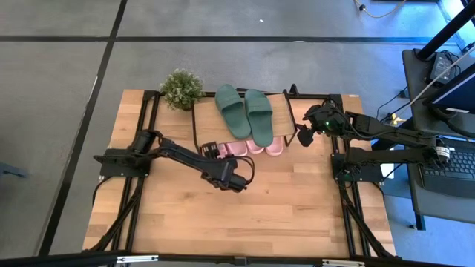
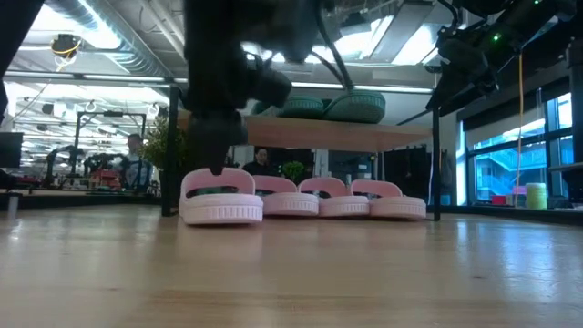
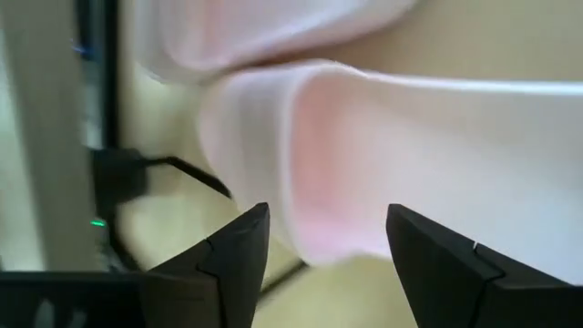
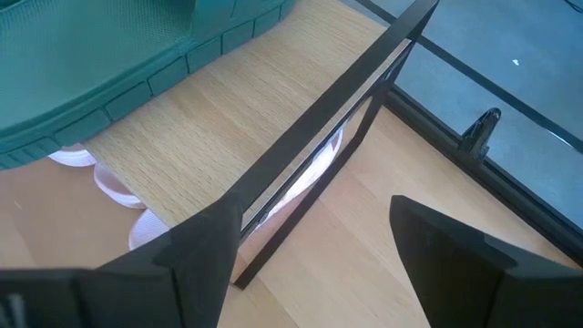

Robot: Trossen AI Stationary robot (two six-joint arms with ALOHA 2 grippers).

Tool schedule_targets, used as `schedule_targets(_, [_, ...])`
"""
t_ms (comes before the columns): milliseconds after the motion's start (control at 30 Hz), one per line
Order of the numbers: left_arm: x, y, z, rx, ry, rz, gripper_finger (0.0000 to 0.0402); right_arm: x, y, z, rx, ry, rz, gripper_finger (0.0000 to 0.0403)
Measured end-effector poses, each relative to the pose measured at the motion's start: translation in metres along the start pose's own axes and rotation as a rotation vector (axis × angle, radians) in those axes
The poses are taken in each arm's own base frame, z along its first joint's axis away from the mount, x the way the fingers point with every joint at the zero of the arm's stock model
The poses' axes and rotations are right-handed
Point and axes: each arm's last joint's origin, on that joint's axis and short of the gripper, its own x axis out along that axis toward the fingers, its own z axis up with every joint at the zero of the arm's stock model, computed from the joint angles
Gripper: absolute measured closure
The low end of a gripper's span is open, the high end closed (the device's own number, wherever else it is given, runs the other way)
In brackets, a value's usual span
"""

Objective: Pick and place slides into the shelf
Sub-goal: Put the pink slipper under the shelf

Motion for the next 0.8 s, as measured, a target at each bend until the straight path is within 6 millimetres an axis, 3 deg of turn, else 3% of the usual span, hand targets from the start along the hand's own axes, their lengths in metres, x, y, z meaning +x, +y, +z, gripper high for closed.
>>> schedule_targets(167, [-0.021, -0.008, -0.007, -0.036, 0.002, -0.192, 0.0189, 0.000, 0.000, 0.000, 0.024, 0.001, 0.000, 0.0121])
schedule_targets(400, [-0.050, -0.049, 0.007, 0.056, -0.232, -0.625, 0.0189, 0.000, 0.000, 0.000, 0.023, 0.001, 0.000, 0.0121])
schedule_targets(500, [-0.057, -0.058, 0.011, 0.064, -0.301, -0.710, 0.0189, 0.000, 0.000, 0.000, 0.022, 0.001, 0.000, 0.0121])
schedule_targets(633, [-0.054, -0.058, 0.010, 0.030, -0.268, -0.708, 0.0189, 0.000, 0.000, 0.000, 0.021, 0.003, -0.001, 0.0121])
schedule_targets(800, [-0.029, -0.062, 0.001, -0.005, -0.168, -0.689, 0.0189, 0.000, 0.000, -0.001, 0.021, 0.006, -0.002, 0.0121])
